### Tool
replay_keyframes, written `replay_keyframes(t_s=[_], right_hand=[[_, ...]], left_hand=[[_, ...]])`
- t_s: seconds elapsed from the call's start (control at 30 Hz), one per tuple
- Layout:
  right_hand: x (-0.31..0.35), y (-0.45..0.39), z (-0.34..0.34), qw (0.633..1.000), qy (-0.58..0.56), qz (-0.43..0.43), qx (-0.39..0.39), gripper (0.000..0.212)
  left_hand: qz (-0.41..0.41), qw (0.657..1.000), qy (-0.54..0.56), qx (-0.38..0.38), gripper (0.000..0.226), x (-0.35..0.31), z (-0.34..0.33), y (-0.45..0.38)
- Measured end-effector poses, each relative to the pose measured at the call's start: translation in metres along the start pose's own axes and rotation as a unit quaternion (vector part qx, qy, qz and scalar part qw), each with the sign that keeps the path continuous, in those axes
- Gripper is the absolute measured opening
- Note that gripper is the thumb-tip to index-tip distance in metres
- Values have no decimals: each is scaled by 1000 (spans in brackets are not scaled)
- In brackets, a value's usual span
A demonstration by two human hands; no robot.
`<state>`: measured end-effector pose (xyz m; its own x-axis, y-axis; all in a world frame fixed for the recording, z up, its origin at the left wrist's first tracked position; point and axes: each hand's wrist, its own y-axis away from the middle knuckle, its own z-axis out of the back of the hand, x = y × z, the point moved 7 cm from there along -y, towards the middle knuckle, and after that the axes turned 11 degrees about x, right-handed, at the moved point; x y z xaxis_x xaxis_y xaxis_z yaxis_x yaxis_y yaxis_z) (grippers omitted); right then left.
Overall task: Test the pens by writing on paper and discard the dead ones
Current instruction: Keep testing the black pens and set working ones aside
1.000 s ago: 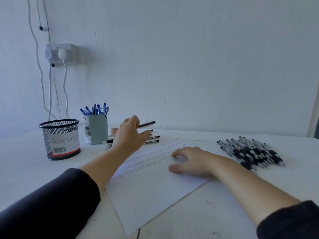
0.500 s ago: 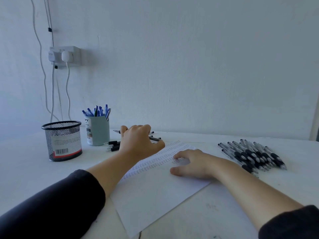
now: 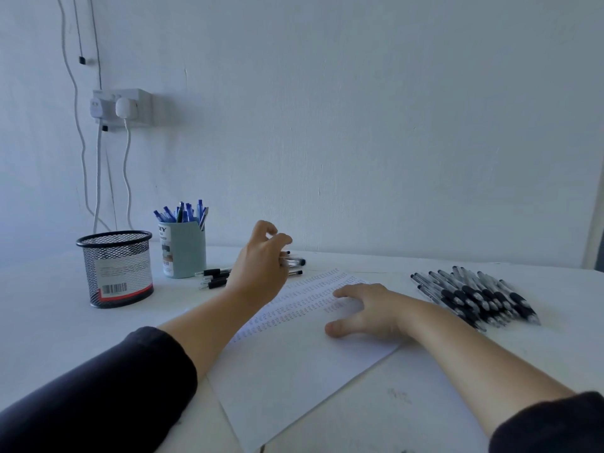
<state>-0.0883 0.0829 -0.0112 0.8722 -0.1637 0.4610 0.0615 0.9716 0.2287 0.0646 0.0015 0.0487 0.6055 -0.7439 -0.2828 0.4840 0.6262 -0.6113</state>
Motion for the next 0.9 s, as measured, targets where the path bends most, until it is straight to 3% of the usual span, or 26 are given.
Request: replay_keyframes(t_s=[0.07,0.17,0.27,0.33,0.4,0.5,0.9], right_hand=[[-4,1,2,1000,-16,-1,3,83],[-10,-1,4,1000,-4,-14,3,89],[-15,-3,4,999,20,-31,11,92],[-18,-4,3,999,12,-37,19,96],[-19,-4,2,999,4,-38,24,99],[-16,-1,2,999,14,-38,19,90],[-6,12,1,998,36,-49,16,83]], left_hand=[[-11,999,28,-28,23,-7,6,2],[69,992,110,10,49,-5,0,2],[192,922,335,43,59,1,-13,5],[243,866,431,70,44,-2,-23,10],[260,851,447,96,24,-8,-31,13],[273,854,426,121,7,-13,-42,19],[268,910,293,120,6,-11,-52,20]])
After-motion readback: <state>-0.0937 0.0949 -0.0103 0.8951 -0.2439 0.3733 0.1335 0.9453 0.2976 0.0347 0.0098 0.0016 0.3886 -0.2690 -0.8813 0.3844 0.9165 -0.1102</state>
